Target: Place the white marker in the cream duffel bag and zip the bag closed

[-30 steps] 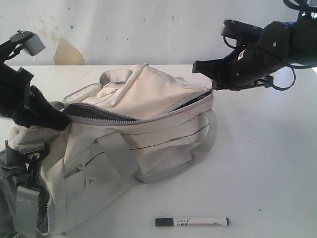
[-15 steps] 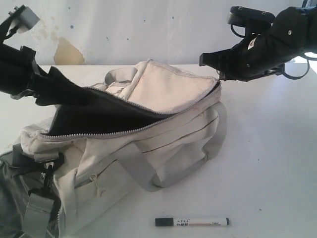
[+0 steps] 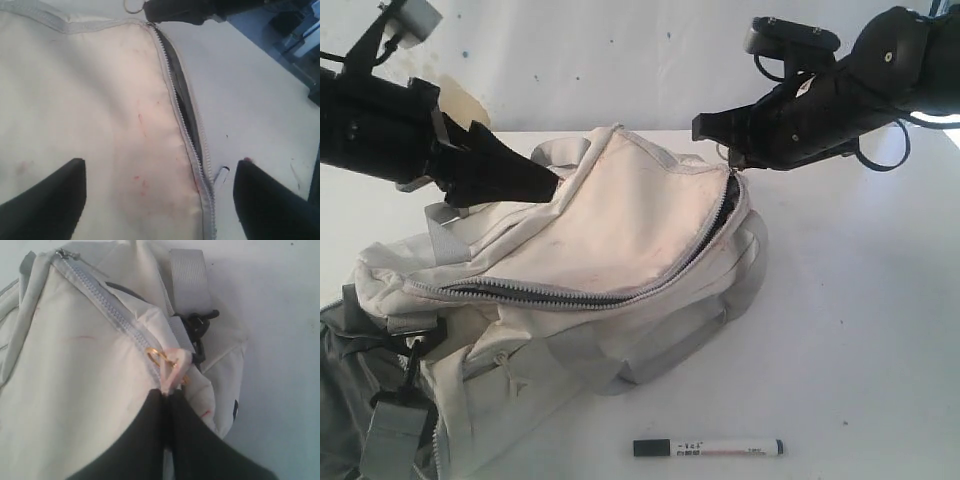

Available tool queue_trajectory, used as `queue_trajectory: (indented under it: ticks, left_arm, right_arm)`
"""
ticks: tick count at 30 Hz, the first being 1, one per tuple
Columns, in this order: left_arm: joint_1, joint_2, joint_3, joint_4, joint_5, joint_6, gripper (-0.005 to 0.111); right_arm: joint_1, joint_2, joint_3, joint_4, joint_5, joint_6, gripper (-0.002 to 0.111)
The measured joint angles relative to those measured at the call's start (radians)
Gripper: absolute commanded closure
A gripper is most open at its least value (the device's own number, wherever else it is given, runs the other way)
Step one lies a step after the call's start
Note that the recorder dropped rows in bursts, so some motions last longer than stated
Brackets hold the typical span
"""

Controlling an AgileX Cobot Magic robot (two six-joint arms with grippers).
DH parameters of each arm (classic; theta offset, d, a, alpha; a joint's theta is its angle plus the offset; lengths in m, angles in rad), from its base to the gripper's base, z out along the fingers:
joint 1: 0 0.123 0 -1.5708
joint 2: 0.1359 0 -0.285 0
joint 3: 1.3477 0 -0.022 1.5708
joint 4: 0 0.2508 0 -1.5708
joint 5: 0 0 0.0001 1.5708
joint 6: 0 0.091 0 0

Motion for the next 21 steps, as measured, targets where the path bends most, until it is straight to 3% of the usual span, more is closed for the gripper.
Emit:
queue_trajectory:
  ticks: [2, 5, 7, 14, 21]
  left_arm:
    - [-0.01, 0.0, 0.0, 0.083, -0.028, -0.018, 0.011]
    - [-0.01, 0.0, 0.0, 0.235, -0.058, -0.127, 0.011]
    - [-0.01, 0.0, 0.0, 0.287, -0.046, -0.159, 0.011]
    - [-0.01, -0.01, 0.0, 0.318, 0.06, -0.177, 0.011]
    - [-0.025, -0.036, 0.0, 0.325, 0.074, -0.115, 0.011]
  right_arm:
    - [0.0, 0.0, 0.0, 0.004, 0.007, -0.005, 0.101]
    - [0.0, 0.0, 0.0, 0.006, 0.056, -0.005, 0.074]
    - [0.004, 0.0, 0.0, 0.01, 0.083, -0.005, 0.061]
    - [0.004, -0.02, 0.0, 0.014, 0.223, 0.012, 0.061]
    - [0.004, -0.091, 0.0, 0.015, 0.4, 0.006, 0.061]
